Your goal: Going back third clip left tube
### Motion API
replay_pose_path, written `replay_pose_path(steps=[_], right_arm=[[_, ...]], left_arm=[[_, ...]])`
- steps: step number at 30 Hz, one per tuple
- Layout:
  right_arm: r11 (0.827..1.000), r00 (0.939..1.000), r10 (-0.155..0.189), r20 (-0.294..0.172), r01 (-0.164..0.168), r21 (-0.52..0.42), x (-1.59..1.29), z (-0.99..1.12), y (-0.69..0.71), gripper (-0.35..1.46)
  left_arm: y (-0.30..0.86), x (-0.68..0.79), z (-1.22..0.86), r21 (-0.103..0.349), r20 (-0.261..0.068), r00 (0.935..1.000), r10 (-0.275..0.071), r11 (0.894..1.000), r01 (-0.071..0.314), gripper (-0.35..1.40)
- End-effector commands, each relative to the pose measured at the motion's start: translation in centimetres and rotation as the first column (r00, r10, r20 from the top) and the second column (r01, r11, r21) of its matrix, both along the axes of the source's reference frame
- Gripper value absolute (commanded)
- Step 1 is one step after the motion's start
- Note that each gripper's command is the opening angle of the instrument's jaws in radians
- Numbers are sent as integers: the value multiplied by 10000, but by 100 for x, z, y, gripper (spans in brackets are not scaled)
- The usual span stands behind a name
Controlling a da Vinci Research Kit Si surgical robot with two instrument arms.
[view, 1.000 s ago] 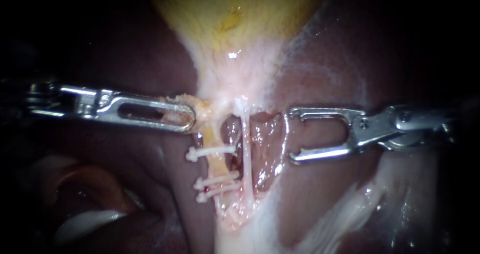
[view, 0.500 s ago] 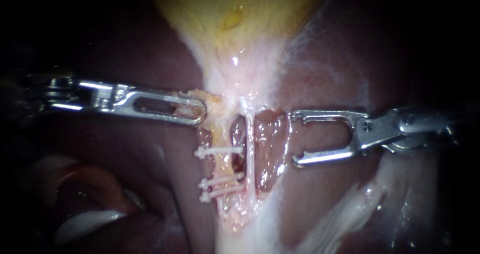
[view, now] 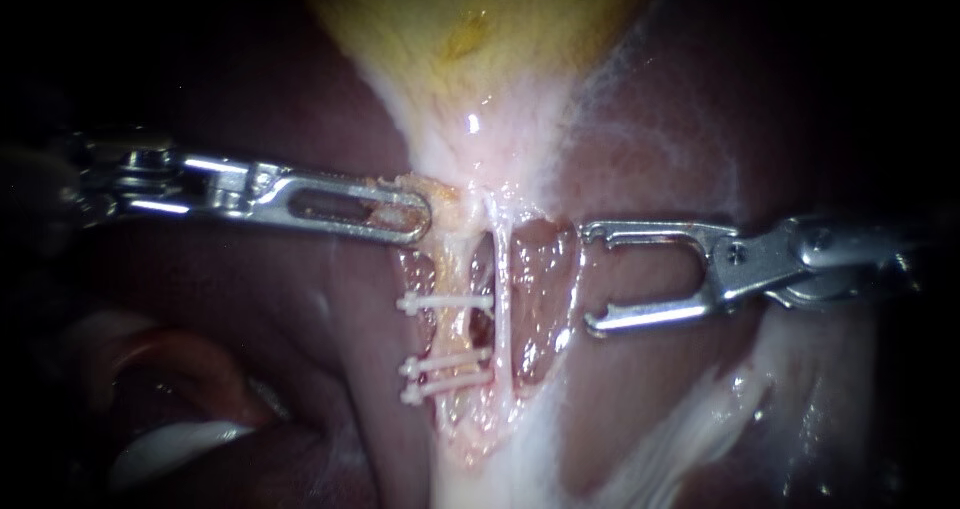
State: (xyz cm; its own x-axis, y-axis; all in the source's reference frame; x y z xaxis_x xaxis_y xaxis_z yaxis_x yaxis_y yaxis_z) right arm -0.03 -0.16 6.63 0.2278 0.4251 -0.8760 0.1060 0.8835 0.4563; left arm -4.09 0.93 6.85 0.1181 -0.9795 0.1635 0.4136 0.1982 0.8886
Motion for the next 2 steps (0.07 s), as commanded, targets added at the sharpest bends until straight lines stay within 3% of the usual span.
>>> replay_pose_path(steps=[1, 2], right_arm=[[10000, 10000, 7, 0, -7, 3, 0, -1, 0, 50], [10000, 10000, 7, -1, -7, 6, 0, -1, 0, 50]], left_arm=[[0, 0, 0, 2, 5, 10000, 5, 10000, -5, -35], [0, 1, 0, 2, 5, 10000, 5, 10000, -5, -35]])
